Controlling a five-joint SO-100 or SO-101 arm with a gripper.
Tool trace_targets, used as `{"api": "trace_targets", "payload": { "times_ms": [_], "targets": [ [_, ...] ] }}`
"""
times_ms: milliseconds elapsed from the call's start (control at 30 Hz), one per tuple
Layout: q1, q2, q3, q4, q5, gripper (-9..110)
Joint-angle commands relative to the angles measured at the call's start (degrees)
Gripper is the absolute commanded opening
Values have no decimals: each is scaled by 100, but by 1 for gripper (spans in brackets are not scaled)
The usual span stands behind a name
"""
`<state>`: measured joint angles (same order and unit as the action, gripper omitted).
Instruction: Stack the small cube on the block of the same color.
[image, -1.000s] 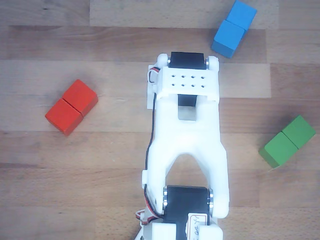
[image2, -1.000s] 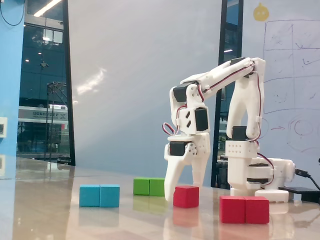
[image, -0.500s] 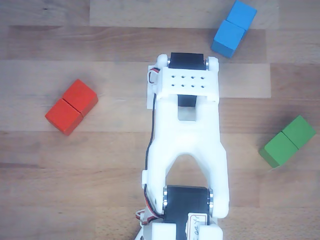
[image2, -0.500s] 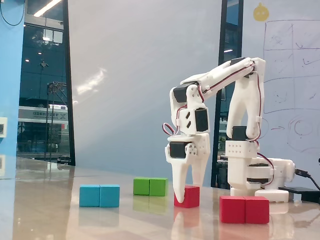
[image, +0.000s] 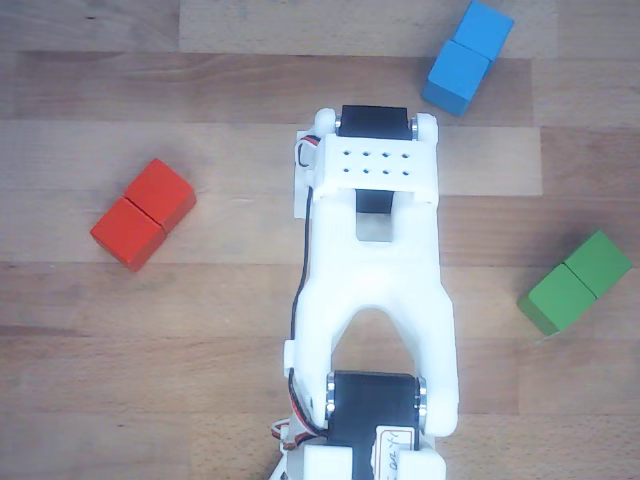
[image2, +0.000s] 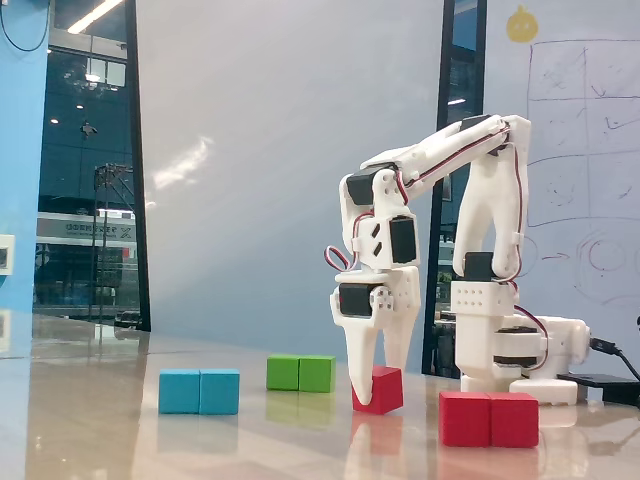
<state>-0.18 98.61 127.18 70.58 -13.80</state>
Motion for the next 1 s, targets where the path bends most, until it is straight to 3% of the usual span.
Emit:
{"api": "trace_targets", "payload": {
  "times_ms": [0, 800, 967],
  "targets": [
    [-9, 158, -97, -53, 53, 12],
    [-132, 2294, -993, 62, -44, 12],
    [-791, 2672, -1125, 70, -44, 12]
  ]
}}
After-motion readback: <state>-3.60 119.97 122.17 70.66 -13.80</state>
